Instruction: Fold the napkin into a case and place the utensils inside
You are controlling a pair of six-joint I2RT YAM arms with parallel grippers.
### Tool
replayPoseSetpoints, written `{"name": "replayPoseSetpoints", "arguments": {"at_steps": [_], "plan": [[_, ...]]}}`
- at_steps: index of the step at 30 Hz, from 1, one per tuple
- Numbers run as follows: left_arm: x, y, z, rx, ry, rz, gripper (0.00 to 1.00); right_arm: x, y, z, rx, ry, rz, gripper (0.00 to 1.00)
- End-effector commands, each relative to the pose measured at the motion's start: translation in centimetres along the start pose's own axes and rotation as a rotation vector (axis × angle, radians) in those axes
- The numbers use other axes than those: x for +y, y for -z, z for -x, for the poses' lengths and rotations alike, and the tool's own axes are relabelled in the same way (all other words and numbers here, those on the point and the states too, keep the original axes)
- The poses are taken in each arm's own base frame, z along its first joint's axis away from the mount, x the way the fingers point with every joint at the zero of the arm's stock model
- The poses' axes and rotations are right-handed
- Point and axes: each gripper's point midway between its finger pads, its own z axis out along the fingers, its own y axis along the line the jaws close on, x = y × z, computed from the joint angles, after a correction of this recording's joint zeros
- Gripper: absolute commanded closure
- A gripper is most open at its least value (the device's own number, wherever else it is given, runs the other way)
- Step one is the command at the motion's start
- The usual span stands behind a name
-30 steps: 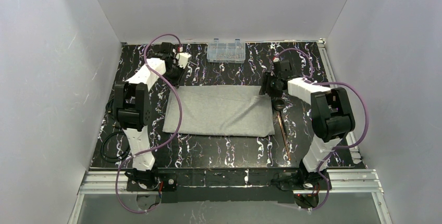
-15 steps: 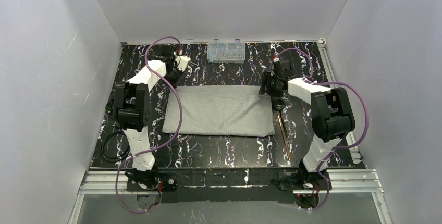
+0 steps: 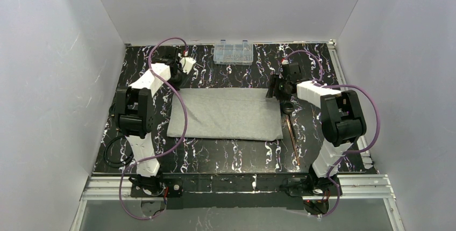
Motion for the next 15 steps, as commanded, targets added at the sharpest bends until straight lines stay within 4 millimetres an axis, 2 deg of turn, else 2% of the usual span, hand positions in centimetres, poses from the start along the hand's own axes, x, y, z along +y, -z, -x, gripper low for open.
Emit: {"name": "replayPoseSetpoints", "arguments": {"at_steps": [1,9,15], "plan": [[0.8,2.8,1.1,-0.059,-0.017,0.038,1.0,0.5,0.7,1.0,-0.047,0.002,0.025,0.36],[1.1,4.2,1.2,-0.077,-0.03,0.053,1.0,0.0,0.6,0.7,-0.041,-0.005,0.01,0.36],[0.8,3.9,0.6,-0.063,-0.04,0.044,1.0,-0.1,0.6,0.8,-0.043,-0.008,0.005,0.36]]}}
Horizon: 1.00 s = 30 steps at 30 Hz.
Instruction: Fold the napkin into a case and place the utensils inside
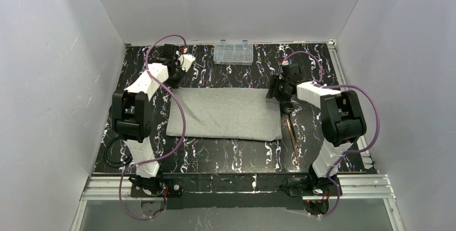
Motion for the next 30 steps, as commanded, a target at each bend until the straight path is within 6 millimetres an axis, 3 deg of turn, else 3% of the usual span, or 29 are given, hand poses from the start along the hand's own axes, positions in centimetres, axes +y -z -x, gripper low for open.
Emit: {"name": "replayPoseSetpoints", "arguments": {"at_steps": [1,7,17,25,30], "plan": [[0.2,1.7,-0.2,-0.013,-0.018,0.016,1.0,0.1,0.7,1.0,-0.039,-0.005,0.004,0.36],[0.5,1.5,-0.8,0.005,-0.026,0.025,1.0,-0.4,0.9,1.0,-0.042,-0.01,-0.015,0.35],[0.1,1.7,-0.6,-0.008,-0.018,0.002,1.0,1.7,2.1,3.3,-0.084,-0.022,0.08,0.35],[0.3,1.7,-1.0,0.005,-0.025,0.016,1.0,0.5,1.3,1.6,-0.048,-0.034,0.036,0.37],[0.6,1.7,-1.2,-0.001,-0.034,0.038,1.0,-0.1,1.4,1.5,-0.053,-0.034,0.009,0.38]]}}
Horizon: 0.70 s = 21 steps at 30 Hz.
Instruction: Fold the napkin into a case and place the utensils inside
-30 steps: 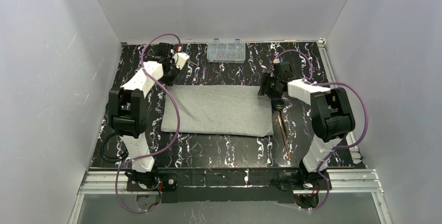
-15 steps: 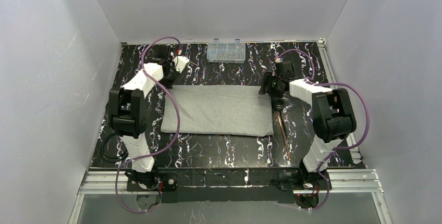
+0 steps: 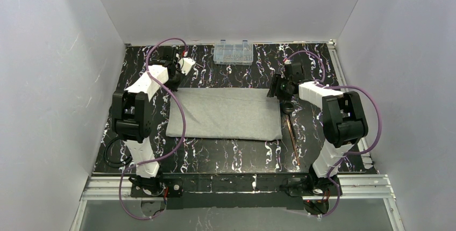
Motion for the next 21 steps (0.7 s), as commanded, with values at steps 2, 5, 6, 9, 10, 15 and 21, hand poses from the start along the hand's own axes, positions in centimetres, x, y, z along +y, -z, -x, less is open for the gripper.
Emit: {"name": "replayPoseSetpoints", "arguments": {"at_steps": [2,5,6,9,10,15,21], "plan": [[0.9,2.0,0.1,-0.023,-0.008,0.041,1.0,-0.3,1.0,1.0,-0.044,0.006,-0.023,0.38],[0.9,1.9,0.0,-0.017,-0.008,0.036,1.0,-0.5,1.3,0.9,-0.04,0.005,-0.034,0.38],[0.8,1.8,0.0,-0.016,-0.008,0.032,1.0,-0.4,1.3,0.7,-0.035,0.002,-0.033,0.38],[0.5,1.8,0.0,-0.018,-0.007,0.021,1.0,-0.5,1.1,0.0,-0.01,-0.014,-0.033,0.39],[0.5,1.8,0.0,-0.02,-0.005,0.017,1.0,-0.5,1.0,-0.2,-0.008,-0.017,-0.032,0.4],[0.3,1.8,0.2,-0.026,-0.003,0.006,1.0,-0.7,0.4,-0.7,0.01,-0.028,-0.03,0.43],[0.1,1.7,0.2,-0.026,0.003,-0.006,1.0,-0.8,0.1,-0.6,0.017,-0.032,-0.036,0.44]]}}
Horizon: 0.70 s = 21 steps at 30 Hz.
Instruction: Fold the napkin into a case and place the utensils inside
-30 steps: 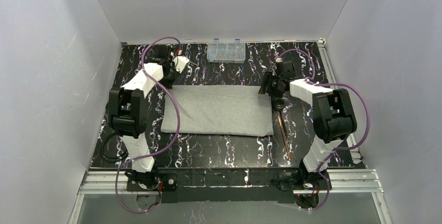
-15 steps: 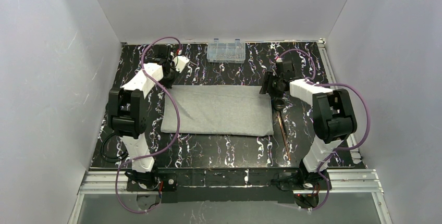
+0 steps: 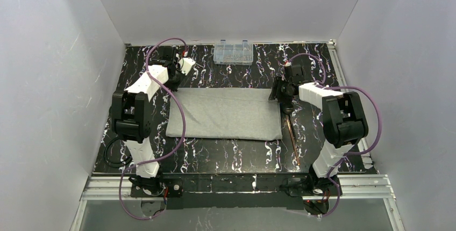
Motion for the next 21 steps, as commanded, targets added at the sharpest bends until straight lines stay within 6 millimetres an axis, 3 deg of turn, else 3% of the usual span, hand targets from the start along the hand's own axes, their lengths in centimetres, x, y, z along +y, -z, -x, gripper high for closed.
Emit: {"name": "replayPoseSetpoints", "arguments": {"at_steps": [1,13,21], "plan": [[0.1,1.6,0.2,-0.025,0.005,-0.004,1.0,0.1,0.1,0.6,-0.011,-0.013,0.003,0.44],[-0.4,1.6,0.8,-0.03,-0.002,-0.018,1.0,1.2,0.7,1.1,-0.027,-0.039,0.042,0.55],[-0.4,1.6,0.7,-0.028,-0.006,-0.019,1.0,0.7,0.0,0.1,-0.003,-0.052,0.029,0.58]]}}
